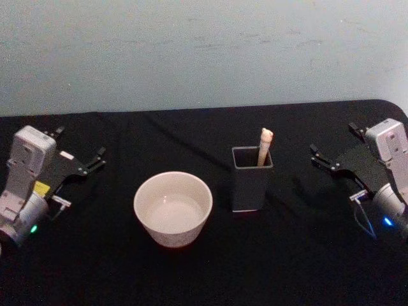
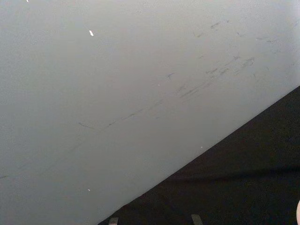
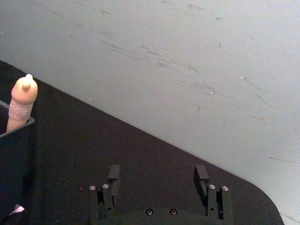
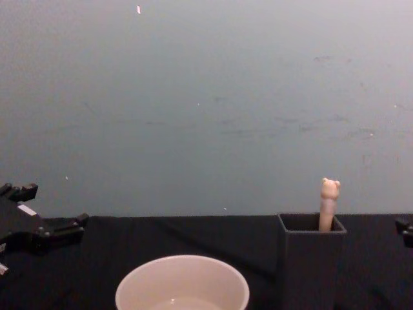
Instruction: Pick up the stirring spoon with one hand, stir inside the cup, then place it back in its original position.
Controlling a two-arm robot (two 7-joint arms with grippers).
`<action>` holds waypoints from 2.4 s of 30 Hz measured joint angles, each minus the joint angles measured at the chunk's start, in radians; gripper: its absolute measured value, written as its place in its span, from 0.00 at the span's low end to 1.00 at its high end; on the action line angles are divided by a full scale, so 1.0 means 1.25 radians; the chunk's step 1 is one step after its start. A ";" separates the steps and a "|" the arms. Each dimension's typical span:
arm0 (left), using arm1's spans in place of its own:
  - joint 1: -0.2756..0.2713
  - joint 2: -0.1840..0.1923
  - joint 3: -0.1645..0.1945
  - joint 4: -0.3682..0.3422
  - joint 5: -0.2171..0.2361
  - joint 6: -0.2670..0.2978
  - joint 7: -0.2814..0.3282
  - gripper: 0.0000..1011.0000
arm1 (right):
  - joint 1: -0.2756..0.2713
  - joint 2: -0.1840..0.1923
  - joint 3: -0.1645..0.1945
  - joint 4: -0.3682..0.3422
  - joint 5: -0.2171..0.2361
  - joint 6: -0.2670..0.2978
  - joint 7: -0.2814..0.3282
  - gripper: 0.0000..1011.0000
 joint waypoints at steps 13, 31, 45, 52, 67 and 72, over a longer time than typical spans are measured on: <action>0.000 0.000 0.000 0.000 0.000 0.000 0.000 0.99 | 0.000 0.000 0.000 0.000 0.000 0.000 0.000 0.99; 0.000 0.000 0.000 0.000 0.000 0.000 0.000 0.99 | 0.000 0.000 0.000 0.000 0.000 0.000 0.000 0.99; 0.000 0.000 0.000 0.000 0.000 0.000 0.000 0.99 | 0.000 0.000 0.000 0.000 0.000 0.000 0.000 0.99; 0.000 0.000 0.000 0.000 0.000 0.000 0.000 0.99 | 0.000 0.000 0.000 0.000 0.000 0.000 0.000 0.99; 0.000 0.000 0.000 0.000 0.000 0.000 0.000 0.99 | 0.000 0.000 0.000 0.000 0.000 0.000 0.000 0.99; 0.000 0.000 0.000 0.000 0.000 0.000 0.000 0.99 | 0.000 0.000 0.000 0.000 0.000 0.000 0.000 0.99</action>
